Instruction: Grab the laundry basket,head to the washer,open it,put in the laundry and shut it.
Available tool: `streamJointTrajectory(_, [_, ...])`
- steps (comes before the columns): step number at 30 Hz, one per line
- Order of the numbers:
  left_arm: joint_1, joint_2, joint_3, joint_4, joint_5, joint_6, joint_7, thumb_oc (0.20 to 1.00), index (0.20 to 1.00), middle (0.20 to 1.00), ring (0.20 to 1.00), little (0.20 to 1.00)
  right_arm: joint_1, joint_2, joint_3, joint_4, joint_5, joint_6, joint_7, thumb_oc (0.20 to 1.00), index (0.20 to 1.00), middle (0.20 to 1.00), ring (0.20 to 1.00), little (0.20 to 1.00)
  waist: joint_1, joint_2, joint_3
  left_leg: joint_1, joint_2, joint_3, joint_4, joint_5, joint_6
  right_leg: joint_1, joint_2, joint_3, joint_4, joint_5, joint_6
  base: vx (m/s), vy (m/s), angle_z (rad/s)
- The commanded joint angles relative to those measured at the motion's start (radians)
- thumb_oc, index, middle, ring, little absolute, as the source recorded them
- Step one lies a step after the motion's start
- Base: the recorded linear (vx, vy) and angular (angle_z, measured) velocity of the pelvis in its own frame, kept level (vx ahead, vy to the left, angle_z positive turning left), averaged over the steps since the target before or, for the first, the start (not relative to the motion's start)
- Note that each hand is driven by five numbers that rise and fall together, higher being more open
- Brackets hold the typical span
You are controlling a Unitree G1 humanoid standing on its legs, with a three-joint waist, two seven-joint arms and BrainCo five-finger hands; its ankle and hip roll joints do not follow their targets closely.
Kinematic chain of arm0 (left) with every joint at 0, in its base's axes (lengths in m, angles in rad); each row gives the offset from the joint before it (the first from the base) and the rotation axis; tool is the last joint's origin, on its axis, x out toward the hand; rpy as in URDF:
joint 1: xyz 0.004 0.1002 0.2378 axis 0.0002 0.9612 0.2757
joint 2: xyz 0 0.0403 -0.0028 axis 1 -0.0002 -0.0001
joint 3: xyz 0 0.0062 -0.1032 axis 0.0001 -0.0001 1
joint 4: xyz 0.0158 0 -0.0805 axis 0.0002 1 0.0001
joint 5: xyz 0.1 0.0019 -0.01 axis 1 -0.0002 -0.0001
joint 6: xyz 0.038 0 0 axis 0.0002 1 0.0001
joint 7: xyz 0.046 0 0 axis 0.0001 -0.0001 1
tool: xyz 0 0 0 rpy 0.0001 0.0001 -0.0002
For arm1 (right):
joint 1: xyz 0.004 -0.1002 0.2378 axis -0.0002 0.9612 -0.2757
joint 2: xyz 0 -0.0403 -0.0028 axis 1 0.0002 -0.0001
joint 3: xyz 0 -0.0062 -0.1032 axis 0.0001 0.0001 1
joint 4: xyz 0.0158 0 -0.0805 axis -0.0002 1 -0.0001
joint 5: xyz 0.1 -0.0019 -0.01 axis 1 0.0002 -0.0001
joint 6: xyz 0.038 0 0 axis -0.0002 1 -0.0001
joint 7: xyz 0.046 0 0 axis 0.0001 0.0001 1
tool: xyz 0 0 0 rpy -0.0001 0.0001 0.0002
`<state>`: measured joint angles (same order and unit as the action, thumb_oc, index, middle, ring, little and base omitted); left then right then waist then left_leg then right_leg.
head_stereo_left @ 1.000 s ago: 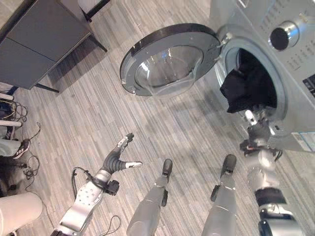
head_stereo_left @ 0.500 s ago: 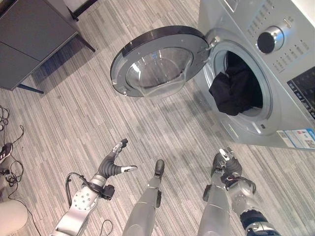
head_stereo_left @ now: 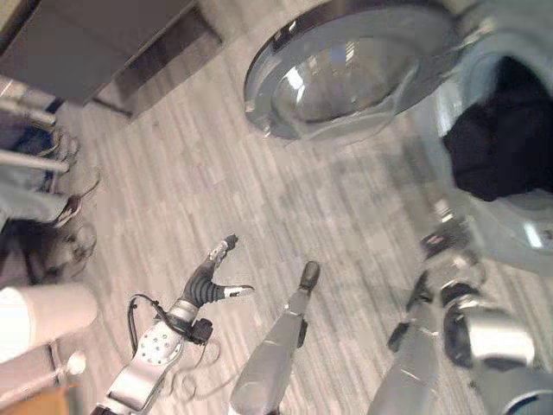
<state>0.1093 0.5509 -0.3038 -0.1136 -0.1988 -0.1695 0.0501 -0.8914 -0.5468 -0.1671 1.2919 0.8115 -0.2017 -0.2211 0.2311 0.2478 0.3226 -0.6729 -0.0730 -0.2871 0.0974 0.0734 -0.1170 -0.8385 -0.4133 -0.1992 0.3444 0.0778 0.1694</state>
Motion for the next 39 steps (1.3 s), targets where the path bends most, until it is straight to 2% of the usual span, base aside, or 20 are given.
streamJointTrajectory(1, [-0.029,0.035,0.0,-0.051,-0.035,-0.028,0.024,1.0,1.0,1.0,1.0,1.0,-0.003,-0.005,0.01,-0.029,0.039,-0.024,-0.025,1.0,1.0,1.0,1.0,1.0,0.007,0.015,0.033,-0.024,0.013,0.003,0.01,-0.08,0.016,0.07,-0.004,0.056,0.022,-0.164,0.058,0.0,-0.004,0.22])
streamJointTrajectory(2, [-0.029,0.035,-0.001,-0.05,-0.035,-0.028,0.024,1.0,1.0,1.0,1.0,1.0,-0.003,-0.005,0.01,-0.029,0.039,-0.024,-0.025,1.0,1.0,1.0,1.0,1.0,0.007,0.015,0.033,-0.025,0.013,0.003,0.01,-0.08,0.016,0.069,-0.004,0.057,0.022,-0.164,0.058,0.0,-0.011,0.12])
streamJointTrajectory(5, [-0.056,0.043,-0.013,-0.047,-0.036,-0.016,0.059,1.0,1.0,1.0,1.0,1.0,-0.085,-0.109,-0.104,0.018,0.206,-0.074,-0.124,1.0,1.0,1.0,1.0,1.0,0.02,0.04,0.039,-0.061,0.004,-0.007,0.016,-0.073,0.014,0.032,-0.008,0.052,0.076,-0.204,0.057,-0.01,-0.025,0.17])
streamJointTrajectory(12, [-0.065,0.034,-0.012,-0.052,-0.044,-0.024,0.076,1.0,1.0,1.0,1.0,1.0,-0.147,-0.176,-0.071,0.028,0.224,-0.077,-0.153,1.0,1.0,1.0,1.0,1.0,0.03,0.047,0.045,-0.067,0.007,-0.004,-0.008,-0.061,0.013,-0.003,-0.003,0.064,0.1,-0.219,0.057,0.0,0.0,0.08])
streamJointTrajectory(16, [-0.071,0.028,-0.017,-0.052,-0.049,-0.014,0.086,1.0,1.0,1.0,1.0,1.0,-0.147,-0.192,-0.123,0.025,0.267,-0.108,-0.21,1.0,1.0,1.0,1.0,1.0,0.019,0.053,0.043,-0.064,0.01,0.002,-0.015,-0.061,0.013,-0.004,-0.001,0.07,0.101,-0.223,0.057,0.01,0.008,-0.05])
streamJointTrajectory(20, [-0.073,0.024,-0.016,-0.047,-0.058,-0.017,0.087,1.0,1.0,1.0,1.0,1.0,-0.128,-0.185,-0.126,0.019,0.26,-0.1,-0.218,1.0,1.0,1.0,1.0,1.0,0.01,0.053,0.038,-0.051,0.013,0.007,-0.024,-0.062,0.013,0.001,0.005,0.074,0.095,-0.223,0.056,0.0,0.0,0.0])
streamJointTrajectory(27, [-0.061,0.025,-0.001,-0.056,-0.063,-0.024,0.088,1.0,1.0,1.0,1.0,1.0,-0.191,-0.26,-0.097,0.025,0.245,-0.085,-0.217,1.0,1.0,1.0,1.0,1.0,0.019,0.065,0.026,-0.029,0.024,0.012,-0.061,-0.051,0.007,-0.011,0.003,0.082,0.1,-0.233,0.059,0.0,-0.001,-0.01])
streamJointTrajectory(29, [-0.06,0.026,0.002,-0.057,-0.063,-0.027,0.09,1.0,1.0,1.0,1.0,1.0,-0.212,-0.277,-0.082,0.024,0.243,-0.083,-0.216,0.784,0.784,0.784,0.784,0.784,0.022,0.065,0.023,-0.027,0.027,0.011,-0.068,-0.046,0.006,-0.015,0.004,0.084,0.104,-0.235,0.059,0.0,0.0,0.0])
streamJointTrajectory(31, [-0.06,0.032,-0.003,-0.06,-0.071,-0.033,0.09,1.0,1.0,1.0,1.0,1.0,-0.264,-0.305,-0.031,0.023,0.224,-0.072,-0.209,0.432,0.432,0.432,0.432,0.432,0.029,0.058,0.016,-0.017,0.033,0.01,-0.088,-0.04,0.004,-0.02,0.007,0.085,0.113,-0.239,0.059,0.0,0.0,0.0])
streamJointTrajectory(32, [-0.061,0.027,-0.001,-0.06,-0.073,-0.034,0.09,1.0,1.0,1.0,1.0,1.0,-0.279,-0.31,-0.019,0.031,0.224,-0.069,-0.21,0.329,0.329,0.329,0.329,0.329,0.027,0.061,0.018,-0.015,0.035,0.012,-0.094,-0.037,0.004,-0.023,0.008,0.087,0.114,-0.24,0.059,0.0,0.0,0.0])
streamJointTrajectory(33, [-0.061,0.027,-0.003,-0.062,-0.078,-0.036,0.09,1.0,1.0,1.0,1.0,1.0,-0.299,-0.317,0.002,0.027,0.219,-0.068,-0.205,0.272,0.272,0.272,0.272,0.272,0.028,0.059,0.017,-0.01,0.037,0.013,-0.1,-0.036,0.003,-0.025,0.009,0.088,0.116,-0.241,0.058,0.0,0.0,0.0])
streamJointTrajectory(35, [-0.06,0.025,-0.004,-0.063,-0.083,-0.037,0.088,1.0,1.0,1.0,1.0,1.0,-0.319,-0.321,0.027,0.024,0.215,-0.068,-0.2,0.269,0.269,0.269,0.269,0.269,0.028,0.057,0.017,-0.004,0.04,0.012,-0.104,-0.034,0.003,-0.026,0.011,0.089,0.119,-0.242,0.057,0.01,-0.025,-0.02])
streamJointTrajectory(36, [-0.062,0.027,-0.018,-0.063,-0.096,-0.038,0.086,1.0,1.0,1.0,1.0,1.0,-0.349,-0.306,0.055,0.008,0.217,-0.073,-0.19,0.272,0.272,0.272,0.272,0.272,0.029,0.046,0.011,0.008,0.046,0.012,-0.107,-0.037,0.002,-0.025,0.015,0.089,0.122,-0.243,0.055,0.02,-0.054,-0.07])
streamJointTrajectory(37, [-0.063,0.024,-0.02,-0.06,-0.103,-0.04,0.085,1.0,1.0,1.0,1.0,1.0,-0.362,-0.296,0.069,0.001,0.225,-0.079,-0.187,0.2,0.2,0.2,0.2,0.2,0.026,0.043,0.013,0.017,0.048,0.016,-0.109,-0.039,0.0,-0.021,0.019,0.09,0.12,-0.245,0.053,0.03,-0.064,-0.08])
streamJointTrajectory(38, [-0.065,0.026,-0.024,-0.059,-0.104,-0.038,0.085,1.0,1.0,1.0,1.0,1.0,-0.366,-0.291,0.073,-0.005,0.228,-0.083,-0.185,0.2,0.2,0.2,0.2,0.2,0.024,0.039,0.011,0.021,0.05,0.016,-0.108,-0.04,0.0,-0.018,0.021,0.09,0.119,-0.245,0.053,0.04,-0.044,-0.14])
streamJointTrajectory(39, [-0.068,0.028,-0.028,-0.055,-0.113,-0.035,0.084,1.0,1.0,1.0,1.0,1.0,-0.385,-0.277,0.085,-0.028,0.235,-0.095,-0.187,0.241,0.241,0.241,0.241,0.241,0.02,0.029,0.006,0.035,0.054,0.02,-0.108,-0.043,-0.001,-0.004,0.025,0.089,0.112,-0.243,0.051,0.03,-0.03,-0.16])
